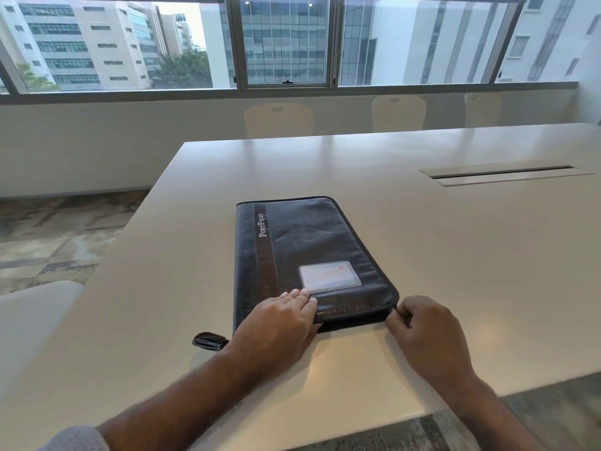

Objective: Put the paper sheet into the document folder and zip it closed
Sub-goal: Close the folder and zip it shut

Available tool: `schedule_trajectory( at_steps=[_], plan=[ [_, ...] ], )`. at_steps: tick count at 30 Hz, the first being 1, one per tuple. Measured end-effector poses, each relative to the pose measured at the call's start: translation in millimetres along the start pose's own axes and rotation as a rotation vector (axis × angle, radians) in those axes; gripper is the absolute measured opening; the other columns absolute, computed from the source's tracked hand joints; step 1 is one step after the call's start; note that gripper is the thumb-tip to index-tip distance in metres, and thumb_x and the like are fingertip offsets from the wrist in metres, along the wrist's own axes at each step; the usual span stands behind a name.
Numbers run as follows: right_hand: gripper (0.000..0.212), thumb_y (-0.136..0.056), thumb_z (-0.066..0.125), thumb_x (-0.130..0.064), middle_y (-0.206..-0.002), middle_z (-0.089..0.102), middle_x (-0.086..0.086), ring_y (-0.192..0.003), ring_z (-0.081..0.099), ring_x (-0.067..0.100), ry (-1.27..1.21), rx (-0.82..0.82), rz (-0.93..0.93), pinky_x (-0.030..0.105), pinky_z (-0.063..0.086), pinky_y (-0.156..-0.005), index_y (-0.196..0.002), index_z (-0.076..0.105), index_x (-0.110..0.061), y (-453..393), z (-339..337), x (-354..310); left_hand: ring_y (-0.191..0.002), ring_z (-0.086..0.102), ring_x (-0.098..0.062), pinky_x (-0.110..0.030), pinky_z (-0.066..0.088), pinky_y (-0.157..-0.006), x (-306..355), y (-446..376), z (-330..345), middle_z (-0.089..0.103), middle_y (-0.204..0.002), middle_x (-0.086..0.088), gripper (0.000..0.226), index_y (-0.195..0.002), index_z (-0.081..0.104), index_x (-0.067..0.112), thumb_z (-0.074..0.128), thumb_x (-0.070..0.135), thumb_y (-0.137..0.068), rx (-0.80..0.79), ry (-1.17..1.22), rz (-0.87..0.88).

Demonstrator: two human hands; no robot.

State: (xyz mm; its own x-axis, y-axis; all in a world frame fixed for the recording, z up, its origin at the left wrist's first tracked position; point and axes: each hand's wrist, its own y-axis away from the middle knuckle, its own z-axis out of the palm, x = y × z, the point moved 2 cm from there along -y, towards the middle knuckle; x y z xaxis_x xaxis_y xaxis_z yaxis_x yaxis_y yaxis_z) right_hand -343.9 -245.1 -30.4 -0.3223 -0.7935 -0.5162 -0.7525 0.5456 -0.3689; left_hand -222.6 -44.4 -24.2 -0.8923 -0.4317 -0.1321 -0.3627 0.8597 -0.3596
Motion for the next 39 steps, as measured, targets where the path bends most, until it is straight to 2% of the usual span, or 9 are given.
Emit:
schedule_trajectory(
  at_steps=[4,6,13,18,23,26,30,34,39],
  plan=[
    [0.032,-0.083,0.067,-0.018,-0.056,0.052,-0.007,-0.052,0.050,0.009,-0.037,-0.003,-0.021,0.025,0.036,-0.048,-0.056,0.050,-0.021,-0.2,2.7,0.9,-0.077,0.073,-0.019,-0.029,0.059,-0.062,2.3,-7.7,-1.9,0.076,-0.085,-0.002,0.023,-0.076,0.074,0.015,0.064,0.034,-0.068,-0.041,0.097,-0.097],
    [0.032,-0.083,0.067,-0.018,-0.056,0.051,-0.007,-0.052,0.049,0.009,-0.049,-0.003,-0.038,0.023,0.034,-0.048,-0.056,0.050,-0.022,0.4,3.9,2.3,-0.073,0.068,-0.020,-0.030,0.056,-0.059,6.4,-13.5,-2.1,0.072,-0.077,0.001,0.023,-0.073,0.071,0.016,0.059,0.035,-0.068,-0.054,0.117,-0.132],
    [0.028,-0.082,0.067,-0.021,-0.057,0.052,-0.009,-0.052,0.049,0.008,-0.076,-0.018,-0.068,0.022,0.034,-0.048,-0.057,0.052,-0.022,-0.6,6.8,4.1,-0.111,0.058,-0.020,-0.034,0.045,-0.096,26.8,-54.1,3.9,0.069,-0.109,0.004,0.039,-0.108,0.067,0.020,0.052,0.043,-0.081,-0.011,0.142,0.003],
    [0.028,-0.082,0.066,-0.021,-0.058,0.052,-0.008,-0.053,0.050,0.008,-0.059,-0.027,-0.061,0.023,0.036,-0.049,-0.058,0.052,-0.022,-3.2,4.3,7.7,-0.111,0.059,-0.022,-0.038,0.049,-0.089,37.6,-69.1,10.6,0.067,-0.116,-0.001,0.039,-0.113,0.067,0.014,0.047,0.042,-0.093,-0.058,0.189,0.043],
    [0.027,-0.084,0.063,-0.020,-0.058,0.052,-0.006,-0.053,0.050,0.011,0.013,-0.016,-0.018,0.029,0.040,-0.048,-0.058,0.053,-0.018,-11.6,0.4,16.0,-0.120,0.061,-0.027,-0.040,0.052,-0.095,41.1,-62.3,8.7,0.065,-0.129,-0.013,0.048,-0.118,0.068,0.004,0.043,0.036,-0.093,-0.052,0.199,0.083],
    [0.026,-0.084,0.063,-0.021,-0.060,0.053,-0.005,-0.054,0.051,0.011,0.036,-0.018,-0.006,0.029,0.039,-0.049,-0.060,0.054,-0.017,-18.2,-1.1,19.1,-0.112,0.066,-0.022,-0.033,0.055,-0.090,42.3,-60.0,8.7,0.070,-0.121,-0.009,0.038,-0.113,0.072,0.008,0.056,0.035,-0.092,-0.014,0.128,0.106],
    [0.023,-0.084,0.064,-0.019,-0.061,0.054,-0.007,-0.057,0.052,0.012,0.050,-0.054,-0.013,0.030,0.040,-0.051,-0.062,0.057,-0.018,-30.1,-3.3,23.8,-0.103,0.070,-0.021,-0.032,0.058,-0.084,43.5,-59.8,10.3,0.073,-0.113,-0.009,0.034,-0.107,0.076,0.008,0.064,0.034,-0.088,-0.010,0.088,0.123],
    [0.019,-0.083,0.063,-0.016,-0.065,0.058,-0.007,-0.061,0.054,0.012,0.072,-0.076,-0.031,0.029,0.041,-0.054,-0.065,0.062,-0.018,-43.2,-3.9,26.3,-0.107,0.069,-0.022,-0.035,0.058,-0.086,44.1,-61.5,11.2,0.071,-0.118,-0.011,0.036,-0.111,0.073,0.007,0.057,0.033,-0.092,-0.018,0.076,0.117],
    [0.016,-0.083,0.063,-0.014,-0.069,0.061,-0.006,-0.066,0.056,0.017,0.064,-0.102,-0.016,0.031,0.043,-0.059,-0.067,0.064,-0.016,-57.8,0.3,27.2,-0.102,0.071,-0.019,-0.032,0.059,-0.079,44.6,-61.3,12.3,0.073,-0.114,-0.006,0.035,-0.107,0.075,0.010,0.058,0.035,-0.090,-0.015,0.017,0.127]
  ],
)
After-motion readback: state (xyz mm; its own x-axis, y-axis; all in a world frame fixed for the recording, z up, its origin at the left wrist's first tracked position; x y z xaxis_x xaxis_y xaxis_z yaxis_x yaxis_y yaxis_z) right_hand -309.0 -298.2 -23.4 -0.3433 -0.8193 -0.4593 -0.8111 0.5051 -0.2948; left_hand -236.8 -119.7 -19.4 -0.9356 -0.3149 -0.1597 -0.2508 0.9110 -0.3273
